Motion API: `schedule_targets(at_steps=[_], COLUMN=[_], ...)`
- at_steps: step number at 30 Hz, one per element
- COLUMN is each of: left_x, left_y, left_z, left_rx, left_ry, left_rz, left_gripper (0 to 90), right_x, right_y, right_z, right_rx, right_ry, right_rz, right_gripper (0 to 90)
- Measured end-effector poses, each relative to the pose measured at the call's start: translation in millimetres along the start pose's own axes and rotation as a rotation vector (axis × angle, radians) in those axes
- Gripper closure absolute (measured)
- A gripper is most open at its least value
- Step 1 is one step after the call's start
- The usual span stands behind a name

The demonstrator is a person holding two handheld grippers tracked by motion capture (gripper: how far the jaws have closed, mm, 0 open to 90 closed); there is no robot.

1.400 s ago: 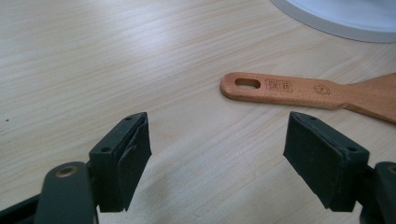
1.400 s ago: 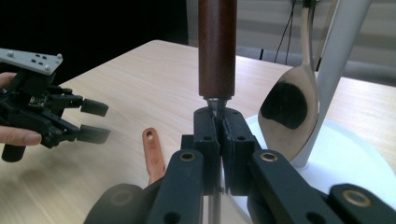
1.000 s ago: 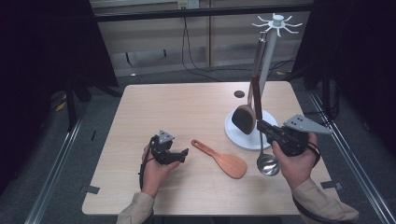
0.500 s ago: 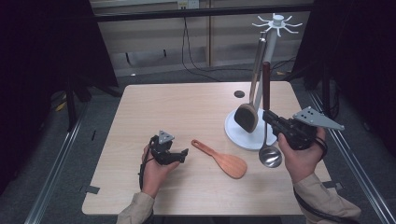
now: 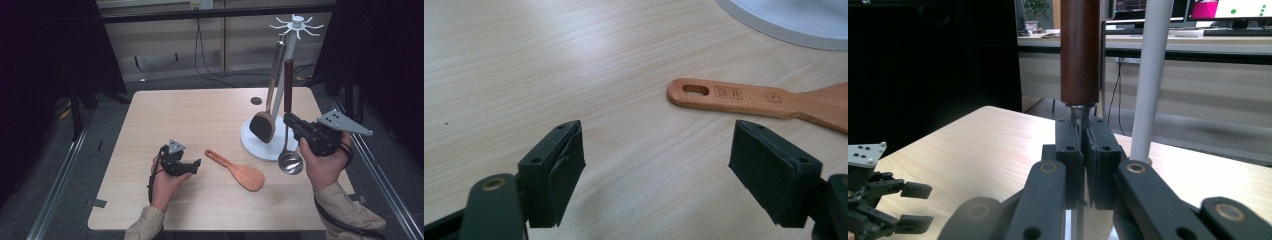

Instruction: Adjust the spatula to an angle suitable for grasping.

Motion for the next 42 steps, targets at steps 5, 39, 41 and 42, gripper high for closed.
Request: schedule_targets(at_steps=[5,39,41,42], left_x=[0.0,-2.1,-2.6,-3.0], left_y=[0.4,0.3,0.4,0.6], left_z=[-0.5,0.3,0.2,0.0], left_rx=[0.001,-0.002,-0.002,-0.004], left_ry=[-0.006,0.001,0.002,0.003], left_rz=[-0.003,0.007,0.011,0.013], left_gripper=[21.7,21.8,21.7,21.8], right_x=[5.5,44.2,46.8,47.8], right_y=[-1.4,-7.6,-7.3,-6.8], right_z=[-1.0,-14.9,-15.8,-16.0], right_rx=[-0.005,-0.063,-0.068,-0.067], right_ry=[0.011,0.013,0.018,0.018], right_rz=[-0.019,-0.083,-0.085,-0.084], right_gripper=[86.5,86.5,86.5,86.5])
Point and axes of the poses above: each handheld gripper's, and its own axes: y roughly forward along the jaws, x roughly out of its top, z roughly to its left, the point moved 9 cm from there along y, roughly forward along the jaws, and after that the axes turned 12 degrees about z, right-handed, at the moved point
